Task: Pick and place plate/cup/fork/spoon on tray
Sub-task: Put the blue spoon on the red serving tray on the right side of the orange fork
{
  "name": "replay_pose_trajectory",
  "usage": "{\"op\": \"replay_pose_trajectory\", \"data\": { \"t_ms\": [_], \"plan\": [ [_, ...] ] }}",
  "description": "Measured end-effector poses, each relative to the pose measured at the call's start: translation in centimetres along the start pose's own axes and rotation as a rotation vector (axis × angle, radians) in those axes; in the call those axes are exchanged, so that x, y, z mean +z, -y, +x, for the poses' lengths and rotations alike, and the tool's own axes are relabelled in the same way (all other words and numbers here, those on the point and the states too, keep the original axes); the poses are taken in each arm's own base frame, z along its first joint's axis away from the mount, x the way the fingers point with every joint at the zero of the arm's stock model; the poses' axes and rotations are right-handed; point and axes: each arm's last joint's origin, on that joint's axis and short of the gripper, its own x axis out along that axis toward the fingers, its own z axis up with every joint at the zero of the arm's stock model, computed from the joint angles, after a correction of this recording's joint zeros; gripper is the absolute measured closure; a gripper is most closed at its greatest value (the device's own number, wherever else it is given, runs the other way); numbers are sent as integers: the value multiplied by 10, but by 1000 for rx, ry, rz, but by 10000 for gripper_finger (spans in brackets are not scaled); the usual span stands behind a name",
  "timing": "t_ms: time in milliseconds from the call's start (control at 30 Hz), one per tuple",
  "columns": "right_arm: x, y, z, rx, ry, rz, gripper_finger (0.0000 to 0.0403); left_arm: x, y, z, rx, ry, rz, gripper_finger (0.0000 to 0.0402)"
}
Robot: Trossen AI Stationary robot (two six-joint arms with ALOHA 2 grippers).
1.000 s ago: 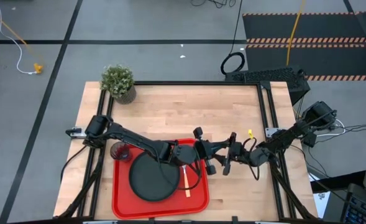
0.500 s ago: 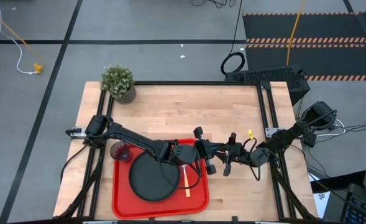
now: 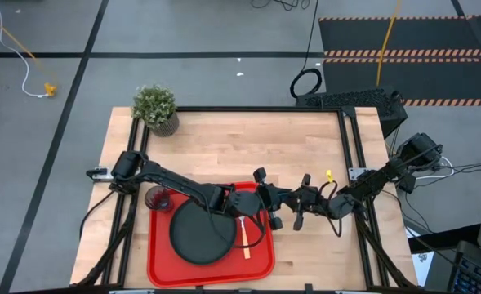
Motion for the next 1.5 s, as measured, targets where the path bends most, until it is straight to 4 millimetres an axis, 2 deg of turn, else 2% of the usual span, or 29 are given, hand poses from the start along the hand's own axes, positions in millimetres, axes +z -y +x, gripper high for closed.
{"op": "replay_pose_trajectory", "data": {
  "t_ms": [267,467,600,733,867,967,1100,1267,1500],
  "plan": [
    [0,0,0,7,-2,25,403,0,-4,-6,-13,-66,39,310],
    [-2,-3,0,102,-41,47,403,17,-16,-26,-55,-134,75,294],
    [-8,-3,1,190,-116,61,403,28,-26,-40,-133,-184,75,294],
    [-15,0,1,259,-242,129,403,26,-33,-42,-269,-257,40,293],
    [-23,2,-1,309,-389,207,403,12,-28,-33,-355,-309,48,293],
    [-28,2,-3,352,-476,245,403,-6,-13,-25,-382,-340,101,293],
    [-33,2,-6,403,-582,272,403,-25,4,-13,-396,-333,72,293],
    [-36,0,-10,439,-633,284,403,-56,21,4,-399,-358,55,293],
    [-36,-5,-14,472,-633,261,403,-61,28,12,-404,-300,-6,289]
  ]
}}
